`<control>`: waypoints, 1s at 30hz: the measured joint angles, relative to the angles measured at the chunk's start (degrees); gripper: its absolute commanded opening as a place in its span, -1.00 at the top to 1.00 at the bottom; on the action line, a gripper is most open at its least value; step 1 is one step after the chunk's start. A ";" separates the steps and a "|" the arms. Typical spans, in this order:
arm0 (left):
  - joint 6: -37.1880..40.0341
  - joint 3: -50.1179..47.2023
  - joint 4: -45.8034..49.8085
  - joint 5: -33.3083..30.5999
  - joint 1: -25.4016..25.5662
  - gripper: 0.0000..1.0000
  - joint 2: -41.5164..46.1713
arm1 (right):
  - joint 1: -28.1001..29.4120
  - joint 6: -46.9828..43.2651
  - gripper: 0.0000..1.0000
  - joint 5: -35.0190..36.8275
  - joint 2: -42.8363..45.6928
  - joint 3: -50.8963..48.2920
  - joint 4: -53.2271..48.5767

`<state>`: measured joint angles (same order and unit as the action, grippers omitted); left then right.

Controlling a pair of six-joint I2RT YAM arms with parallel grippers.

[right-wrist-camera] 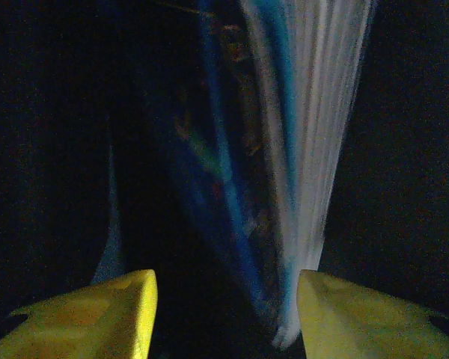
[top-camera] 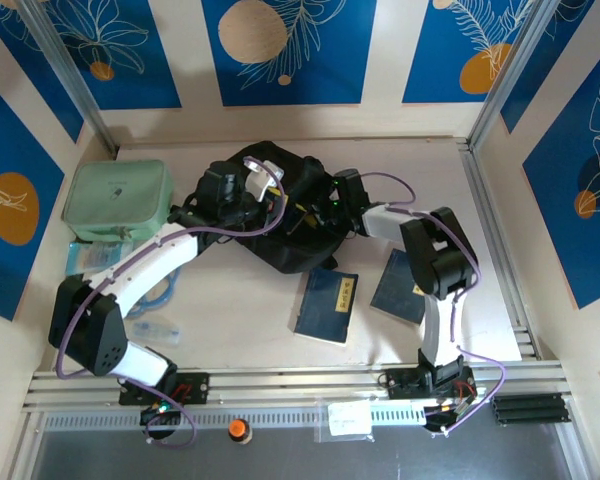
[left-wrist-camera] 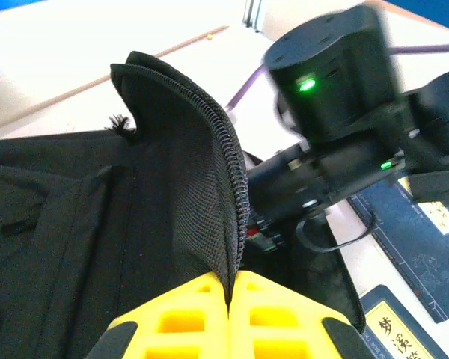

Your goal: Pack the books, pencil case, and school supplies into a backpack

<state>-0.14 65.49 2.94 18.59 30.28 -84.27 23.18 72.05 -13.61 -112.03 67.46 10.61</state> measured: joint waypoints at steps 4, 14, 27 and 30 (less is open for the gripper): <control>-0.68 0.00 -0.07 -0.22 0.00 0.99 -1.03 | -1.11 -0.72 -0.08 0.09 11.28 -6.21 -2.47; -4.94 -0.55 -0.42 0.61 0.00 -0.41 -1.84 | -2.93 -10.43 -0.27 12.46 31.58 -11.58 -18.82; -23.71 -2.82 2.43 -1.97 -0.02 -0.52 -10.08 | -6.29 -16.15 -0.33 21.64 36.06 -16.24 -31.28; -25.75 -2.21 5.16 -3.02 -0.15 -0.50 -15.10 | -6.19 -16.17 -0.32 21.81 36.06 -16.24 -31.32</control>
<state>-25.89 63.29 8.10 15.57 30.13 -99.37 16.99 55.88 8.21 -75.96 51.22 -20.71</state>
